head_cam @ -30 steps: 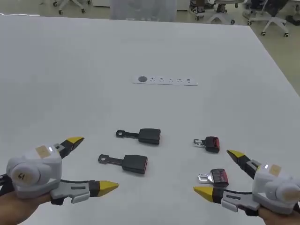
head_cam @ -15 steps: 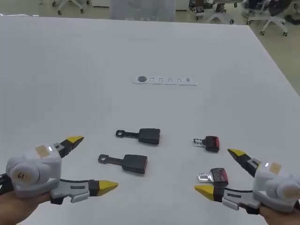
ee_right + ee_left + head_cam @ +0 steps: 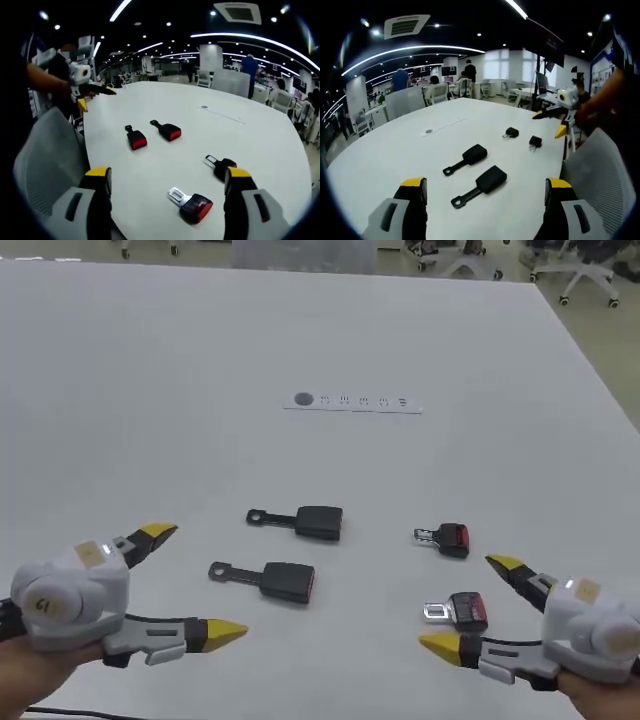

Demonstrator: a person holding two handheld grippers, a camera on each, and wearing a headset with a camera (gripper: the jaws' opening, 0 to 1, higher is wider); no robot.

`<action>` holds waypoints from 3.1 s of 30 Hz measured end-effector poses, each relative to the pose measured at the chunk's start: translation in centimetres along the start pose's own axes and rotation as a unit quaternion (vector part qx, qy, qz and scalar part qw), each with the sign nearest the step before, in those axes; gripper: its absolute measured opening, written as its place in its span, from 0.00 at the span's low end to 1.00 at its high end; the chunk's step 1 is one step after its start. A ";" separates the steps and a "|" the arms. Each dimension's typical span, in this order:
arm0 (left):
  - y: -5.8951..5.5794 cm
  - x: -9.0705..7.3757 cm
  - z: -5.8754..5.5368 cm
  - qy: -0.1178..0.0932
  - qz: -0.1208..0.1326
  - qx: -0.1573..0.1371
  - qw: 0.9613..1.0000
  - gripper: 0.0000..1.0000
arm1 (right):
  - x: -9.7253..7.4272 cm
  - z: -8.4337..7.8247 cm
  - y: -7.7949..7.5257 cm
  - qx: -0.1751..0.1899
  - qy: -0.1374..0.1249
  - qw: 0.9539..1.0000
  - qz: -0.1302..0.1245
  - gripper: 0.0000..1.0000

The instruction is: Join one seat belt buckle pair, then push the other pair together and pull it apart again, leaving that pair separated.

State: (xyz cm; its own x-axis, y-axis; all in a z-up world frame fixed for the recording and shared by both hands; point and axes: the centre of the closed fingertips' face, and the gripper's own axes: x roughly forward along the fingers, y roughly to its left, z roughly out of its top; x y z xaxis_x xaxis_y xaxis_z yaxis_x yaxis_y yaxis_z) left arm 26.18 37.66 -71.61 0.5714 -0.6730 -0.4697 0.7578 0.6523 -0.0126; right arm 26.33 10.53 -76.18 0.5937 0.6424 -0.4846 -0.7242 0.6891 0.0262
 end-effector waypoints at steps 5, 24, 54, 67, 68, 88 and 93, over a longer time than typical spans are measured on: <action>0.2 0.4 -0.2 0.006 -0.006 0.005 1.000 1.00 | 0.2 -0.3 -0.4 -0.003 0.006 1.000 0.006 0.95; 0.7 2.3 -1.8 0.042 -0.034 0.029 0.998 0.99 | 0.3 -1.8 -1.9 -0.008 0.037 0.999 0.029 0.95; 0.8 6.7 -3.4 0.096 -0.101 0.070 0.988 0.87 | 1.7 -5.3 -3.7 -0.041 0.104 0.989 0.099 0.87; 0.6 9.1 -4.6 0.124 -0.131 0.094 0.979 0.83 | 2.1 -6.8 -4.1 -0.049 0.126 0.983 0.125 0.83; 0.6 9.4 -4.7 0.126 -0.134 0.097 0.978 0.83 | 2.2 -6.8 -4.1 -0.051 0.128 0.982 0.127 0.83; -0.4 13.0 -7.0 0.167 -0.197 0.141 0.956 0.70 | 2.1 -7.9 -3.5 -0.068 0.162 0.963 0.203 0.70; -0.6 13.7 -7.3 0.172 -0.209 0.151 0.951 0.65 | 1.9 -8.5 -3.5 -0.077 0.173 0.958 0.217 0.66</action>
State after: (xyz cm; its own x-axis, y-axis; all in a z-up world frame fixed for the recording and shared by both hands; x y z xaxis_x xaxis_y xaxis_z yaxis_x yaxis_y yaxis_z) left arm 31.24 30.62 -84.43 0.1032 -0.6635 -0.7411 0.9817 0.1877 -0.0314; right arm 26.99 6.52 -84.66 0.0932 0.6895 -0.7183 -0.9355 0.3076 0.1738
